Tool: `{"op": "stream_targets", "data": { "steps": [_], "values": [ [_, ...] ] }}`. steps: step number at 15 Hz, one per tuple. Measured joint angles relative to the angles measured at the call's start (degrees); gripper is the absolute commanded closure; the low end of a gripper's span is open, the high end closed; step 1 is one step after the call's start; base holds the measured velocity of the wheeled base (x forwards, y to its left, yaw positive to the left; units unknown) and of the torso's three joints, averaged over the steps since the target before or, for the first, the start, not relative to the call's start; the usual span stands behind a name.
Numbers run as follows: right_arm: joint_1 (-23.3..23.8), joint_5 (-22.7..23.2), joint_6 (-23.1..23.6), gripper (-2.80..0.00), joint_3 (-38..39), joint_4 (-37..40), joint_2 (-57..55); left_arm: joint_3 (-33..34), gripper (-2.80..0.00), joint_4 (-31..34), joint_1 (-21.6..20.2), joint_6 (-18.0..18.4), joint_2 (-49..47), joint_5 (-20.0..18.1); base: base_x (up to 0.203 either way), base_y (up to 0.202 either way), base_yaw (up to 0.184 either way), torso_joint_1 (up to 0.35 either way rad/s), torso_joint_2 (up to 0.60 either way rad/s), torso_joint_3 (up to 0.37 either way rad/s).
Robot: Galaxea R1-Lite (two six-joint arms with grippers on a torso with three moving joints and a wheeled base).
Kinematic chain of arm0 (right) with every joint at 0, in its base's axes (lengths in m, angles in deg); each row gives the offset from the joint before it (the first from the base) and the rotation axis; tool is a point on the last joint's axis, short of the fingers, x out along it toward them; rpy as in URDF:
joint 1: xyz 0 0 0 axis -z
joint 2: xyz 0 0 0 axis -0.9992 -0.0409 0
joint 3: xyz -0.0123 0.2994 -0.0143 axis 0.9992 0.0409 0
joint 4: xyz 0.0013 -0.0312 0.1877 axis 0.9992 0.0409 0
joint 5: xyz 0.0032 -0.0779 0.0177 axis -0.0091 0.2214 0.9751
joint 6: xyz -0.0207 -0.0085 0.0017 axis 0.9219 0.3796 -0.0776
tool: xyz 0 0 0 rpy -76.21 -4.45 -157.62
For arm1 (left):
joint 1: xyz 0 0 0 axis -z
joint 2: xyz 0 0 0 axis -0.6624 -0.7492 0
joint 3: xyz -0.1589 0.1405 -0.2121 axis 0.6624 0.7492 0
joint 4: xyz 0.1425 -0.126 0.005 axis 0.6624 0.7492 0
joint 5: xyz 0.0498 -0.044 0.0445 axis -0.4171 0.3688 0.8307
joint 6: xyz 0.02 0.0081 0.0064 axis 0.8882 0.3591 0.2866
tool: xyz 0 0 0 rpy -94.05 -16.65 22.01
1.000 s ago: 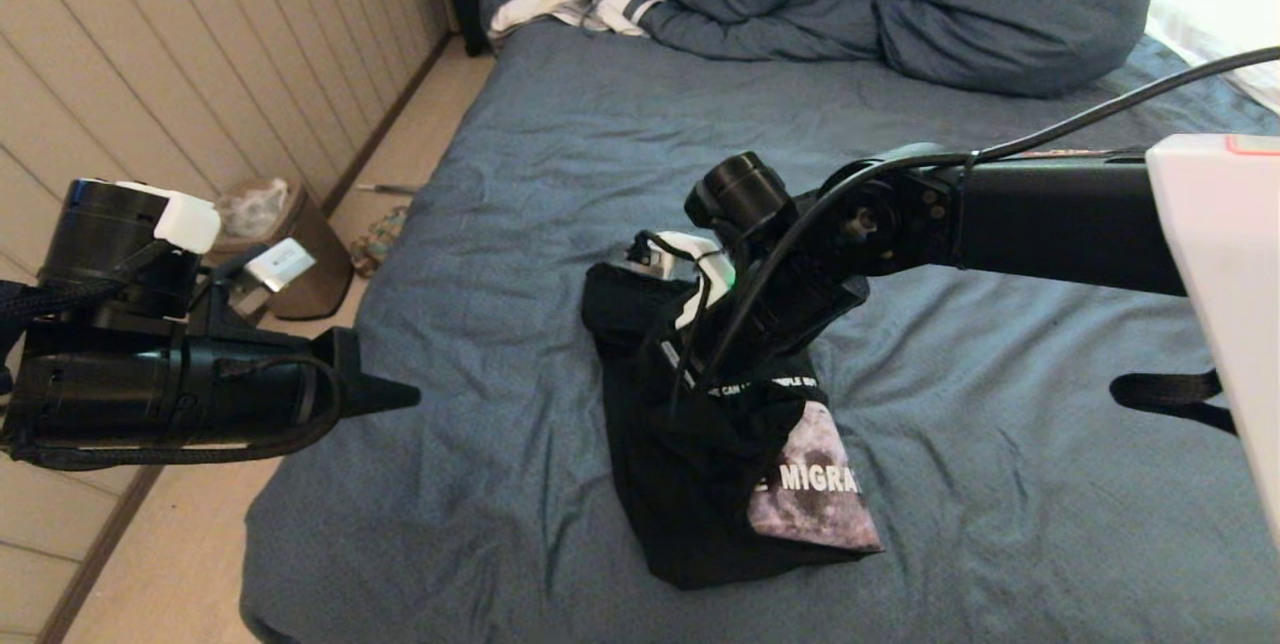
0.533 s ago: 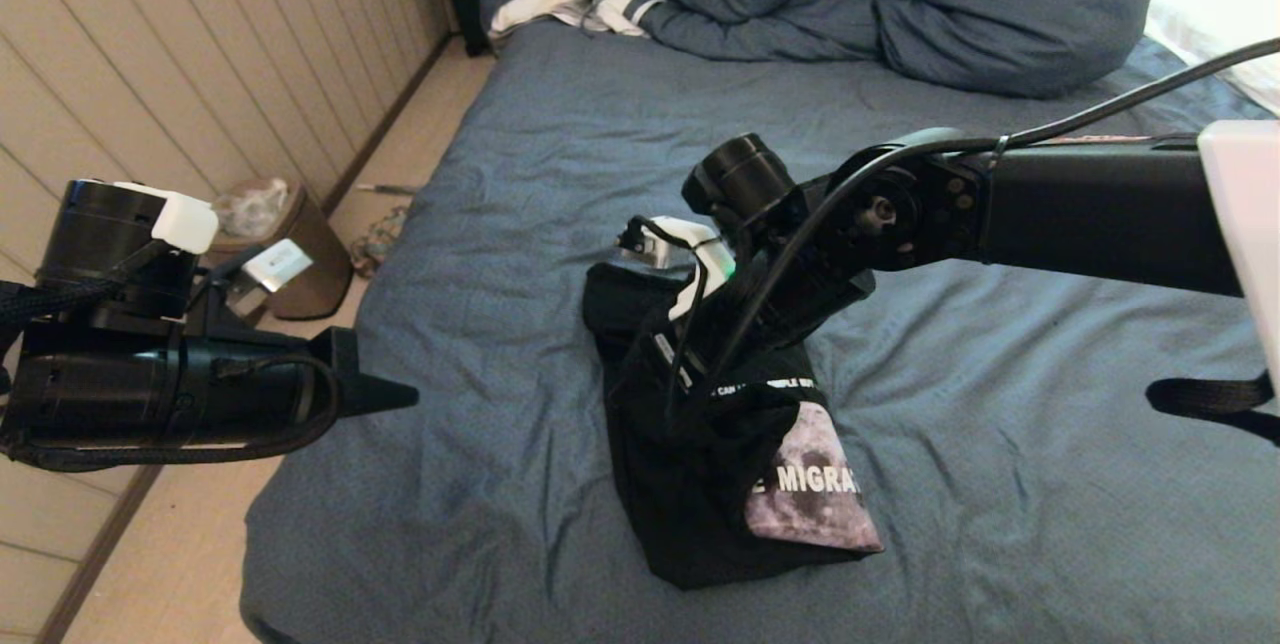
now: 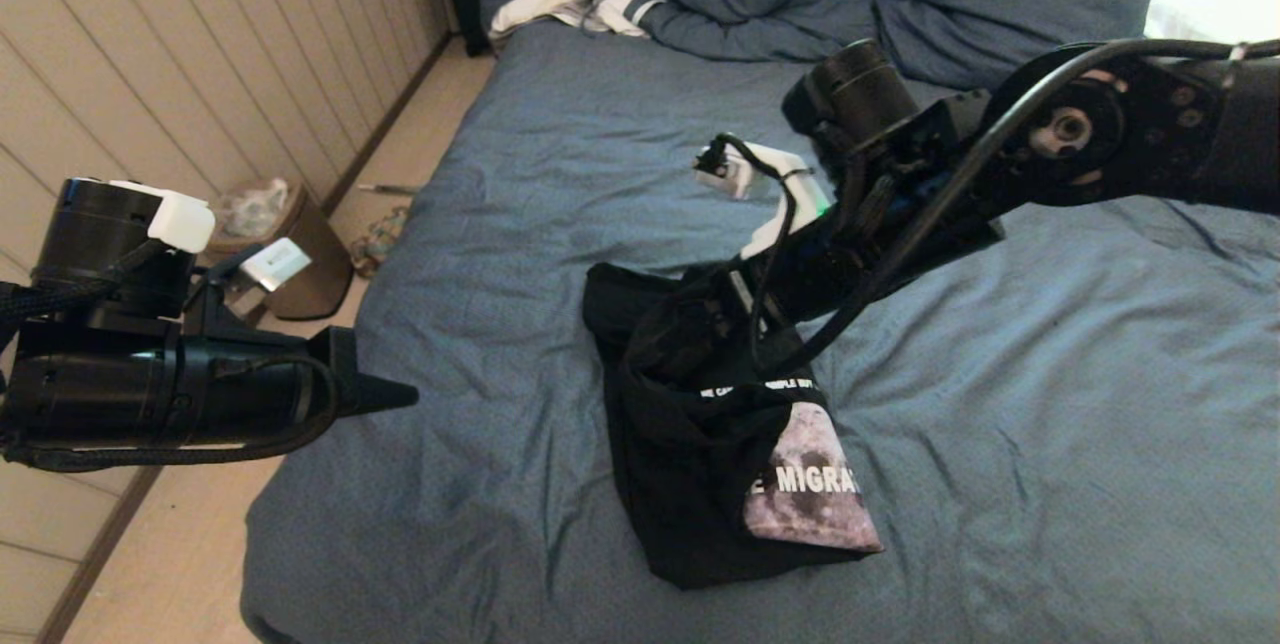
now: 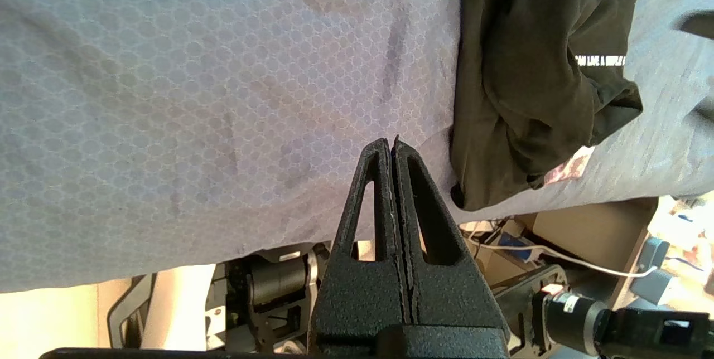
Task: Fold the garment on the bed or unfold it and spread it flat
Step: Fold the black T-shirt
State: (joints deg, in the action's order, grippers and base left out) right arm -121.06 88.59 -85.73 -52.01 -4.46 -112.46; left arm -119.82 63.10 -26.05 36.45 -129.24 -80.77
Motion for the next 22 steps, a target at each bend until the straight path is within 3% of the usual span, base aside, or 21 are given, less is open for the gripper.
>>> {"op": "stream_targets", "data": {
  "steps": [5, 9, 13, 16, 22],
  "values": [
    [5.88, -0.09, 0.98, 0.0, 14.25, -1.17, 8.47, 0.07, 0.0, 0.02, 0.0, -0.04, 0.2, -0.05, 0.0, 0.0, 0.0, 0.0, 0.0, 0.0],
    [8.3, -0.12, 1.3, 0.0, 23.98, -10.3, 9.89, 0.22, 0.0, -0.04, 0.0, -0.05, 0.2, -0.17, 0.0, 0.0, 0.0, 0.0, 0.0, 0.0],
    [8.34, -0.15, 1.25, 0.0, 26.69, -14.56, 6.94, 0.4, 0.0, -0.06, 0.2, -0.06, 0.22, -0.18, 0.0, 0.0, 0.0, 0.0, 0.0, 0.0],
    [6.19, -0.17, 1.24, 0.0, 26.82, -15.76, 4.14, 0.4, 0.0, -0.09, 0.22, -0.06, 0.22, -0.11, 0.0, 0.0, 0.0, 0.0, 0.0, 0.0],
    [-4.05, -0.09, 0.69, 0.0, 26.13, -20.24, -2.37, 0.35, 0.0, -0.33, 0.22, -0.04, -0.12, -0.11, 0.0, 0.0, 0.0, 0.0, 0.0, 0.0]
  ]
}}
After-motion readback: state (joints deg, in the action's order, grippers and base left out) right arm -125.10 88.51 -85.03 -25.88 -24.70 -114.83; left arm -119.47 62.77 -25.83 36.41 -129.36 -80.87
